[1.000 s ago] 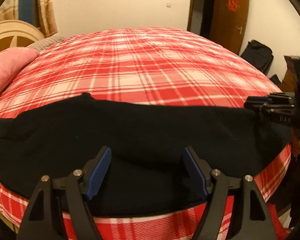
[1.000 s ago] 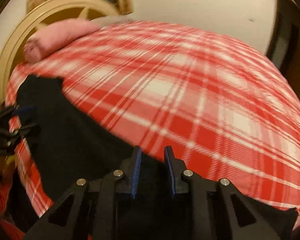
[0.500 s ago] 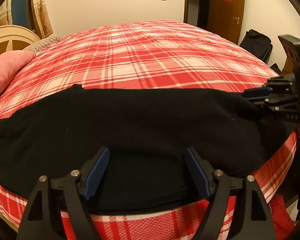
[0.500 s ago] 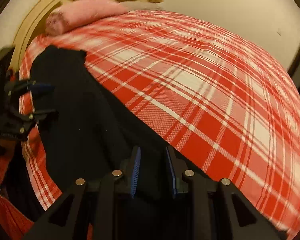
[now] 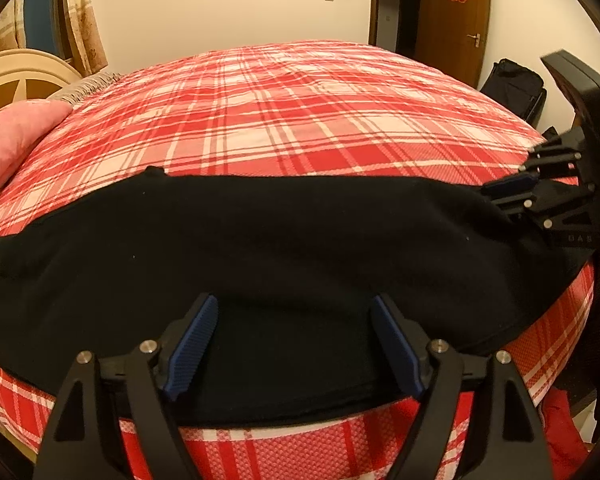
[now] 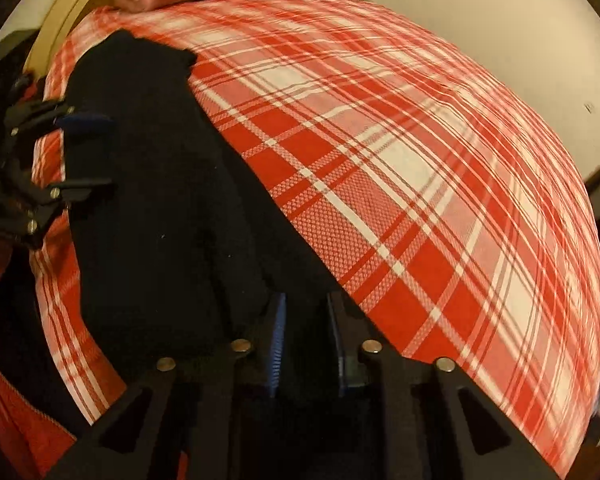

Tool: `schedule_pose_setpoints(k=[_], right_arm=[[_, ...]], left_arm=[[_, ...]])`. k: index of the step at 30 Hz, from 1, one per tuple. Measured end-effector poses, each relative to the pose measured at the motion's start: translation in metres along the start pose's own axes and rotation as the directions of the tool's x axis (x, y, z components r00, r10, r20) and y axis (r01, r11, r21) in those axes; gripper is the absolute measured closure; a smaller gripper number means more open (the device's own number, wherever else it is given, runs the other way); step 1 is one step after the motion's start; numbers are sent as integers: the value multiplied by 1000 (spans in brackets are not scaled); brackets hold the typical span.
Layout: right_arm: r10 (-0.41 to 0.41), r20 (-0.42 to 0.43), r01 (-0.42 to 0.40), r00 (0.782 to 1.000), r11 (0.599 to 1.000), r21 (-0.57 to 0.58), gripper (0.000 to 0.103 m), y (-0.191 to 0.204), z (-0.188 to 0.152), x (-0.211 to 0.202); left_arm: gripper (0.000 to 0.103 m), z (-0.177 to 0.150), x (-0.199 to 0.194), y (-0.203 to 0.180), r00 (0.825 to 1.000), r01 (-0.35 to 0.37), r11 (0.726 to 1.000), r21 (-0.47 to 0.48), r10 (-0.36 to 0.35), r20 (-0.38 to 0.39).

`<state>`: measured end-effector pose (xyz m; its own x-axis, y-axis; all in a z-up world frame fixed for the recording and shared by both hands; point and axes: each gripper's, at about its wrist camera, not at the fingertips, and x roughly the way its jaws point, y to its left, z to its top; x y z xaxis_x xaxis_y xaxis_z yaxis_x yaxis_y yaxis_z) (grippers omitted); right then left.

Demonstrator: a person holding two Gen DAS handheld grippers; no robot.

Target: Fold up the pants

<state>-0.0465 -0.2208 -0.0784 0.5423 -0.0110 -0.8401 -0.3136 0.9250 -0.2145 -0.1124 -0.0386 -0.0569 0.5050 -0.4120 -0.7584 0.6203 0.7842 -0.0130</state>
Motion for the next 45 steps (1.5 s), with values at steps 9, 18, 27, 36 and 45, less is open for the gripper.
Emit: schedule_pose_setpoints(k=[9,18,27,36,45], right_arm=[[-142,157,71,977,918,390,98,-33,-20,-14],[48,265,-168,963,875,453,94,-53,-30,-34],[-18,94,8,995,995,102,57,-12,-1,-15],[14,124,-32,992,989,145,74,-34,-1,-21],[10,73,-11,997,1000,15,74,-2,-11,-10]], left_arm=[[19,-2,1,-2,1000,-10,1000,2,10,6],[19,-3,1,0,1000,-8,1000,6,8,4],[19,-3,0,-1,1000,-9,1000,0,9,-4],[19,-3,-5,17,1000,-6,998,-69,6,-4],[18,-5,-1,19,999,-31,998,-52,31,-10]])
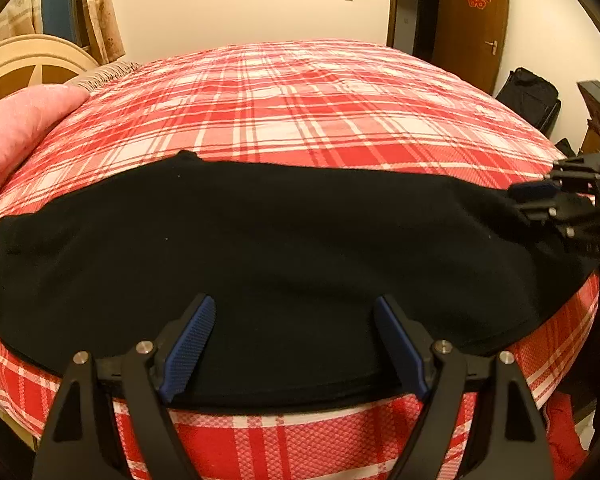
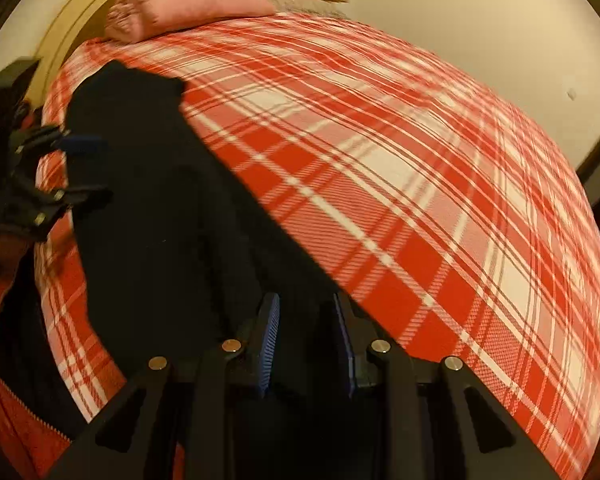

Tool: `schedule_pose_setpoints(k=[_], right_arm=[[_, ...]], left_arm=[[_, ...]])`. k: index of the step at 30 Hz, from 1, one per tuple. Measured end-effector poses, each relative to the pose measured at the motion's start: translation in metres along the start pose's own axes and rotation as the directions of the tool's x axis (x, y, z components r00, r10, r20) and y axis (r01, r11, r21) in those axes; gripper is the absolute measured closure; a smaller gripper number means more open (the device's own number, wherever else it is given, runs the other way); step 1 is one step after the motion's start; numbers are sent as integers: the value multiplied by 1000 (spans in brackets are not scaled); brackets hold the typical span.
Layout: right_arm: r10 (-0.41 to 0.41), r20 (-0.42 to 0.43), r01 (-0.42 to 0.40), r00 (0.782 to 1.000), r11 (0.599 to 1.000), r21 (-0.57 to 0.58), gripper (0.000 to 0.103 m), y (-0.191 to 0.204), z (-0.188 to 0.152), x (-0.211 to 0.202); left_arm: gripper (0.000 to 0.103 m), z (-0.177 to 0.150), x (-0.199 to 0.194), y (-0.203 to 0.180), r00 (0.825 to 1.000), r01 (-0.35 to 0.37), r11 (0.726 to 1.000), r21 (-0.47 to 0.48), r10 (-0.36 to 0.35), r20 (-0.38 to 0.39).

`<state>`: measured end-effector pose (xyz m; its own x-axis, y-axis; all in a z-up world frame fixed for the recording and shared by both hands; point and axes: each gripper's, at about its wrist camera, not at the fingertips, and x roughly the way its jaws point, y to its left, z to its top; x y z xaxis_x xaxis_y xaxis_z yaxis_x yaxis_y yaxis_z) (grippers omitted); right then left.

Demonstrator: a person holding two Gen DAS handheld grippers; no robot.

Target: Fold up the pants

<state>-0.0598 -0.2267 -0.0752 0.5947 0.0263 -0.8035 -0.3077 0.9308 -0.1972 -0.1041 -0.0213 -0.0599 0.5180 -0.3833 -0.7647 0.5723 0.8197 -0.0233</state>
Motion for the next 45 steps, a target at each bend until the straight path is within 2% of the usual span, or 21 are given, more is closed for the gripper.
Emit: schedule_pose_setpoints(k=[3,9,12,15,17,19,21,22,25,29,31,33,35,38,39,41,42,43,45], right_arm=[[42,2,-42,999,999,-2,74,-7,0,2],[77,-50,-83,996,988,-127,75,0,8,12],[41,-105,-58,994,985,-161,81,9,13,14],[-47,-126,24,991,984,-177,92,23,15,14],[-119,-96,107,988,987,-121,95,27,11,11],[-178,-42,179,983,984,21,96,21,4,8],[-219,-2,218,976,967,130,97,15,-1,5],[-250,21,241,968,950,200,97,13,-4,5],[-324,54,292,944,902,318,97,12,-7,5],[-380,61,306,923,822,480,97,2,-2,9],[-378,60,296,924,804,516,96,-3,1,15],[-371,60,292,927,811,507,96,-6,3,17],[-337,67,253,939,809,530,96,-15,1,15],[-267,97,144,959,750,646,96,-37,-8,9],[-257,120,110,959,727,678,96,-40,-12,3],[-321,163,123,933,709,694,95,-36,-20,-19],[-344,183,133,921,719,682,92,-31,-23,-30],[-334,213,119,918,747,655,92,-23,-27,-41],[-206,248,25,947,813,582,92,-5,-32,-48]], left_arm=[[18,0,0,0,1000,0,1000,2,0,0],[16,-1,0,-2,1000,-5,1000,5,5,1],[16,-1,-1,-3,1000,-7,1000,10,7,-1],[16,-1,-1,-3,1000,-8,1000,9,8,-1],[16,-2,-1,-3,1000,-10,1000,9,10,0],[15,-3,-1,-3,1000,-10,1000,11,9,1],[15,-3,-1,-3,1000,-11,1000,11,11,2],[15,-3,-1,-3,1000,-11,1000,12,11,1],[15,-3,-1,-3,1000,-11,1000,10,11,1],[13,-3,0,-5,1000,-18,1000,11,18,1],[12,-3,0,-5,1000,-17,1000,10,17,1],[12,-3,0,-6,1000,-17,1000,13,17,2],[12,-3,-1,-6,1000,-15,1000,15,15,1],[11,-4,-2,-6,1000,-13,1000,22,13,-2],[11,-5,-2,-6,1000,-14,1000,28,15,-4],[11,-7,-3,-7,1000,-15,999,47,16,-10],[11,-9,-4,-7,1000,-12,998,56,12,-11],[11,-10,-5,-6,1000,-7,998,60,8,-12],[11,-12,-7,-4,1000,5,998,59,-5,-10]])
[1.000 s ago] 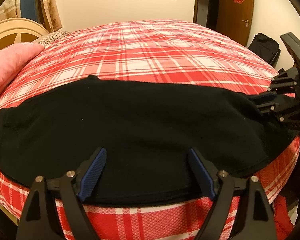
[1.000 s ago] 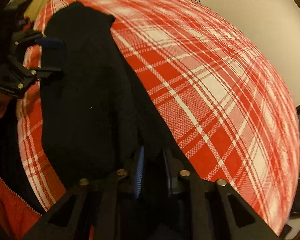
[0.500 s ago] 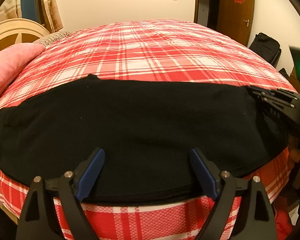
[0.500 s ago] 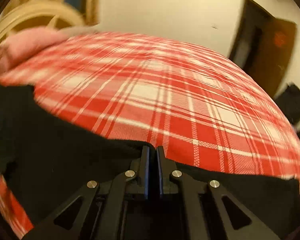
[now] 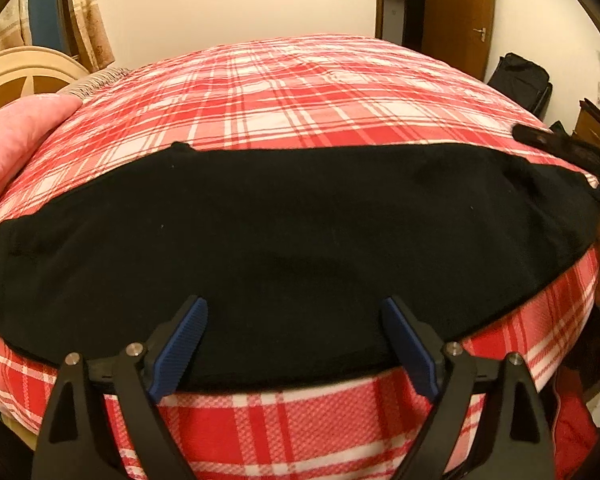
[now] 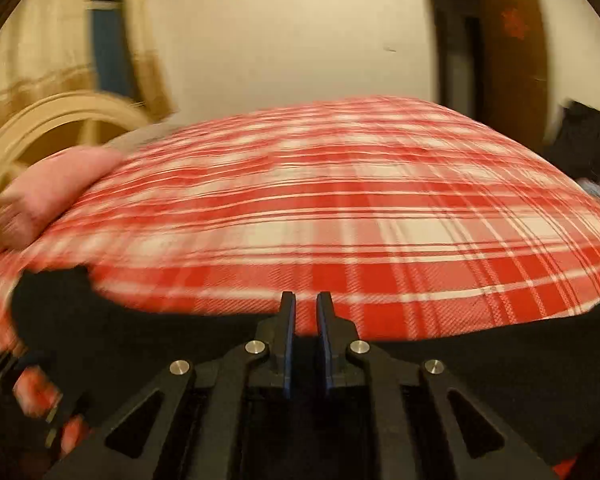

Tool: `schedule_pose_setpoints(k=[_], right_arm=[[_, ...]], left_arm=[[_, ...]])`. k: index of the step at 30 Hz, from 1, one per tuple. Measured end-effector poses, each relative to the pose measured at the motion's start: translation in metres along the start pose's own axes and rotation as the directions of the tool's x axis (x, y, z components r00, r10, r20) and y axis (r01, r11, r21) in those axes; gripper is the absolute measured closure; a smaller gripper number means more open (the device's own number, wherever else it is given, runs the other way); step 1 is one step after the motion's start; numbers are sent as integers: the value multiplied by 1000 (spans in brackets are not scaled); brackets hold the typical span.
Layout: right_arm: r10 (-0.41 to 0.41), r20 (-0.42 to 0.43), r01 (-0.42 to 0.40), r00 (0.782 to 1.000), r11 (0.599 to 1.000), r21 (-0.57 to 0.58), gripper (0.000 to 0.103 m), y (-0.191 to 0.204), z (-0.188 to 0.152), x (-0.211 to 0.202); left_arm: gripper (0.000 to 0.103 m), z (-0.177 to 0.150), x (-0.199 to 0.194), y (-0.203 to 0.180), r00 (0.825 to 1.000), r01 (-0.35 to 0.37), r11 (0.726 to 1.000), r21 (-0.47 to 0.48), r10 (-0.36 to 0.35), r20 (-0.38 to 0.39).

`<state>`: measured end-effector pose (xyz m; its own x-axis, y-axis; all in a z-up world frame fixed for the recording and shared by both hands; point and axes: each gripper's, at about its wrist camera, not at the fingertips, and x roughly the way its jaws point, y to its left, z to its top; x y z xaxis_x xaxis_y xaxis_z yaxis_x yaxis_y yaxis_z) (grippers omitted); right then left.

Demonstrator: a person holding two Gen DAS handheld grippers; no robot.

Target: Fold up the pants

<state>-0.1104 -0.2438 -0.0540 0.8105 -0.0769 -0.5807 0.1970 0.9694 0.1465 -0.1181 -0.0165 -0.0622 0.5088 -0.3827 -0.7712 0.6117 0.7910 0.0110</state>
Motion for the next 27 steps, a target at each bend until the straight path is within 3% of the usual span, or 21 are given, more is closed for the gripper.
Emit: schedule_pose_setpoints(k=[1,4,6,8,13,15,17,18,19,20,22,24,27], right_arm=[[62,-56,-64,997,997,-34,92,10,-11,-1],[146,-216,-175,965,978,-118,91,35,-48,5],[168,-200,-202,965,966,-161,90,44,-58,-5],[204,-232,-241,951,960,-144,90,44,-55,-6],[234,-143,-246,962,966,-72,90,39,-32,-7],[236,-165,-255,958,961,-109,90,52,-31,5],[266,-230,-299,936,946,-123,90,74,-43,20],[294,-263,-336,919,933,-129,81,88,-51,25],[292,-237,-339,927,921,-193,60,102,-56,18],[295,-241,-350,925,907,-233,52,110,-58,14],[300,-259,-368,918,888,-277,50,116,-58,8],[352,-222,-397,909,893,-209,50,99,-48,-1],[366,-88,-370,926,929,-21,50,51,-27,-15]], left_arm=[[11,0,0,1,1000,4,1000,-1,-4,1],[11,4,-1,2,1000,13,1000,-8,-13,0],[12,7,-3,6,1000,13,1000,-23,-13,7],[12,11,-9,13,1000,11,999,-45,-10,25],[12,26,-15,30,997,-18,996,-82,24,70],[12,31,-15,34,996,-26,995,-94,34,82],[12,35,-15,36,995,-34,994,-105,44,93],[11,36,-14,38,995,-36,993,-112,46,91],[12,37,-13,39,995,-34,993,-116,44,88],[12,37,-13,40,995,-33,993,-116,44,87],[12,35,-13,43,994,-52,992,-112,62,93],[12,33,-11,48,994,-57,990,-126,68,83],[12,33,-9,53,995,-46,987,-154,59,83]])
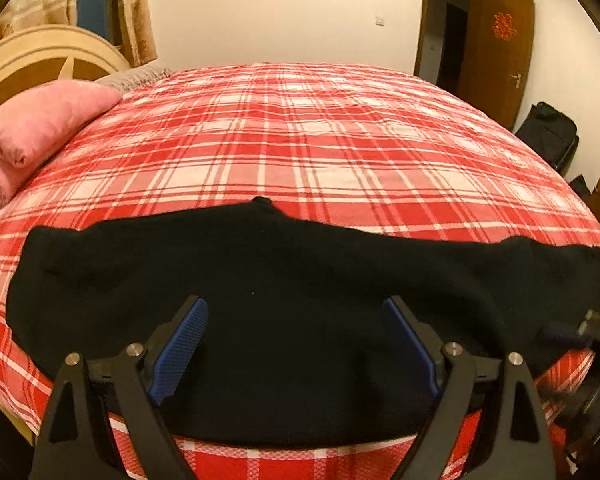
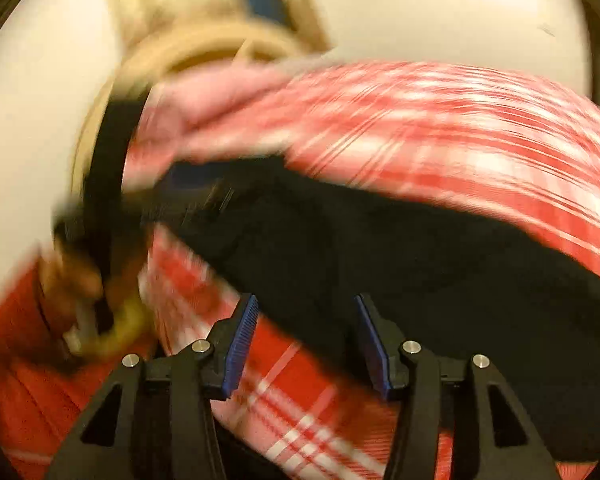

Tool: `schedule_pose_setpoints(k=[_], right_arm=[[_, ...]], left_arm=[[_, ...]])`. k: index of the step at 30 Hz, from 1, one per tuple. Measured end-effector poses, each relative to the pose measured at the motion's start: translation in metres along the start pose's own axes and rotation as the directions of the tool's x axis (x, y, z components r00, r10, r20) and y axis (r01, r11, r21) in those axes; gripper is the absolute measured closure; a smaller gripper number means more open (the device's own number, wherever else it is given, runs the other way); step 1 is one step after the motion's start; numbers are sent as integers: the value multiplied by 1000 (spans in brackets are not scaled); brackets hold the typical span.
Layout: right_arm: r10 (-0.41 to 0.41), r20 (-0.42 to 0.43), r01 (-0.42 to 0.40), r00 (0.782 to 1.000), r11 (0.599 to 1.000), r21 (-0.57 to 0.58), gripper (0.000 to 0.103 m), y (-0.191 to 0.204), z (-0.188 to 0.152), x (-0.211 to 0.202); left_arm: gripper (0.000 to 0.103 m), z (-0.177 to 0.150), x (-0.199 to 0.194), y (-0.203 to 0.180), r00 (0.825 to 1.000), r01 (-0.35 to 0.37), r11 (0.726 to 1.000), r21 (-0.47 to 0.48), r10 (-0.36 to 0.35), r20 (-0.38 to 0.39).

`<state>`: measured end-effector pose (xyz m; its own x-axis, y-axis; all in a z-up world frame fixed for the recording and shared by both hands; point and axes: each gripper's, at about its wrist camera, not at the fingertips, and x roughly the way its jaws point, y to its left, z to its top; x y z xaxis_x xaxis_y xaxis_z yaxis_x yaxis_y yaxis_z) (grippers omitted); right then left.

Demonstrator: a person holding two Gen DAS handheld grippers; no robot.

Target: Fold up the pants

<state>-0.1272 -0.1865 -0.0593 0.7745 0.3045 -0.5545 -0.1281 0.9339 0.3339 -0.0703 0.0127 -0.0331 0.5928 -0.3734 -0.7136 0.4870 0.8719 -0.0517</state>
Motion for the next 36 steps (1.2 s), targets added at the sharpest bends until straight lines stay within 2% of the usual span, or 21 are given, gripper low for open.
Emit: schedule_pose_setpoints(k=[2,4,5,8,11,14,15,18,20,22,23,25,26,29,31,33,34,36], right_arm=[[-77,56,71,995,992,102,50,-30,9,-17],[-151,49,140,987,974,176,50,-55,9,-24],[-159,41,148,986,969,198,50,-62,7,-24],[-130,7,125,992,971,202,50,-62,5,-13],[-135,37,128,990,981,143,50,-42,20,5],[-140,35,133,990,980,146,50,-40,34,27],[-127,23,122,992,982,145,50,-38,35,36],[-11,-87,19,996,996,90,50,-15,27,76],[-33,-91,32,995,999,-16,50,6,24,76],[-36,-69,37,997,999,5,50,4,28,62],[-39,-45,39,998,999,10,50,3,28,55],[-33,-7,32,999,999,-22,50,9,34,45],[-25,-13,24,1000,999,-46,50,14,36,48],[-21,-68,17,997,999,-52,50,25,42,81],[27,-166,-27,986,1000,5,49,27,40,118],[-22,-121,16,992,999,-47,48,36,46,127],[-37,-132,30,991,998,-55,48,38,52,130],[21,-95,-21,995,1000,-7,48,33,58,120]], left_arm=[[12,-1,0,-1,1000,7,1000,-2,-7,3],[12,-4,6,-4,1000,0,1000,9,0,-15],[12,-6,8,-5,1000,-2,1000,13,2,-25],[12,-17,14,-12,998,9,999,32,-7,-57],[11,-22,15,-13,998,-43,997,65,46,-49],[10,-22,13,-2,996,-64,997,35,66,-65],[10,-24,13,3,995,-75,997,25,77,-68],[10,-27,11,24,992,-103,994,-28,100,-77],[10,-29,9,41,990,-120,990,-76,114,-84],[10,-32,4,59,991,-109,986,-128,98,-88],[11,-33,1,64,990,-126,982,-139,114,-88],[11,-33,-6,76,990,-132,980,-146,122,-76],[11,-32,-10,80,991,-126,980,-152,117,-65],[11,-20,-17,90,991,-130,978,-166,131,-10],[11,-13,-12,95,986,-166,971,-174,168,-3],[11,-11,-5,102,986,-169,965,-199,169,-17],[11,-12,-1,104,986,-169,964,-207,165,-35],[11,-19,5,105,979,-203,959,-196,194,-67]])
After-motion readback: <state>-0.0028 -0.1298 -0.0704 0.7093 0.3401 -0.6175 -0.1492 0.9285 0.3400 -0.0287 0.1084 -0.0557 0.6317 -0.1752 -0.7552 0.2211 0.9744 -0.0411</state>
